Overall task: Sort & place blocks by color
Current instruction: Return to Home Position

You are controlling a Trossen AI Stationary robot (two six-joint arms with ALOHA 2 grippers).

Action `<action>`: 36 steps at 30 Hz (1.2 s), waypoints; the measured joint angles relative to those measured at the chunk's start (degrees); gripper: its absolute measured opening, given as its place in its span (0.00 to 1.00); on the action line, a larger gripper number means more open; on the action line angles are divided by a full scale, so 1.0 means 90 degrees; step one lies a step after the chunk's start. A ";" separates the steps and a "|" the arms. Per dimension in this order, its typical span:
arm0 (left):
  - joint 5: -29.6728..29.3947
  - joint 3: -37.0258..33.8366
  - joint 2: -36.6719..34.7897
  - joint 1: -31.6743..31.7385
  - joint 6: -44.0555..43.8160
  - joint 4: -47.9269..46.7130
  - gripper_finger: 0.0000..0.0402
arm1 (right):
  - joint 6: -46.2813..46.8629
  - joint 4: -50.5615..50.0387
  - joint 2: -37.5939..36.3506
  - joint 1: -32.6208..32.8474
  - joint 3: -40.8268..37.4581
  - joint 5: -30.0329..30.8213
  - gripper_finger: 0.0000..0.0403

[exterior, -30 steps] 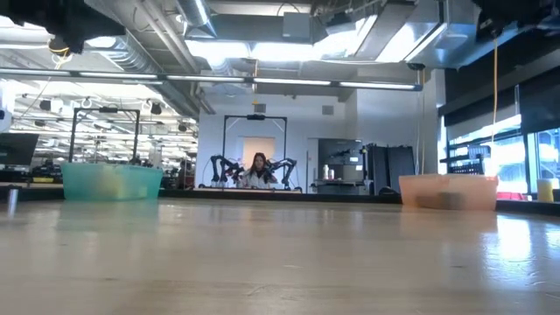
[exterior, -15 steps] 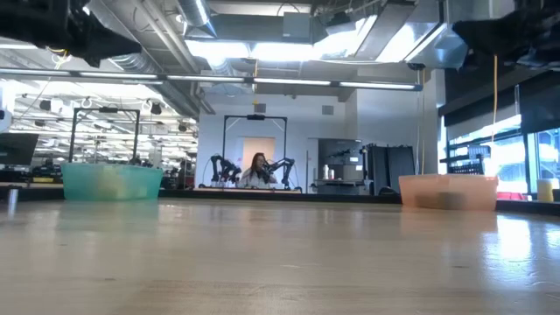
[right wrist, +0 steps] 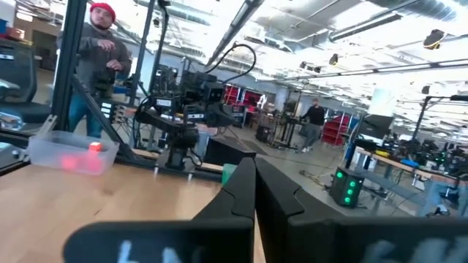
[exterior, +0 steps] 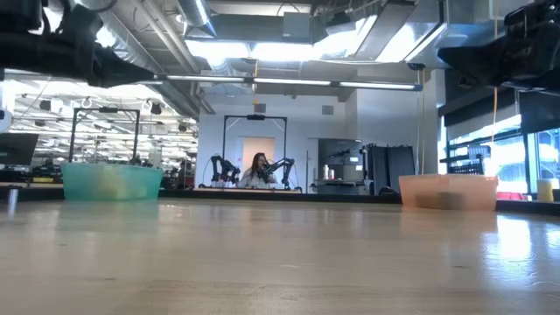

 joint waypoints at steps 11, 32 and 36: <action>0.0054 -0.0865 0.0000 0.0000 -0.0087 0.0765 0.00 | 0.0219 -0.0201 0.0000 -0.0346 0.0002 -0.0529 0.00; 0.0190 -0.0867 0.0000 0.0000 -0.1029 0.0568 0.00 | 0.2044 -0.1260 0.0007 -0.0348 0.0010 -0.0520 0.00; 0.0180 -0.0867 0.0000 0.0000 -0.0909 0.0568 0.00 | 0.2172 -0.1260 0.0007 -0.0348 0.0010 -0.0520 0.00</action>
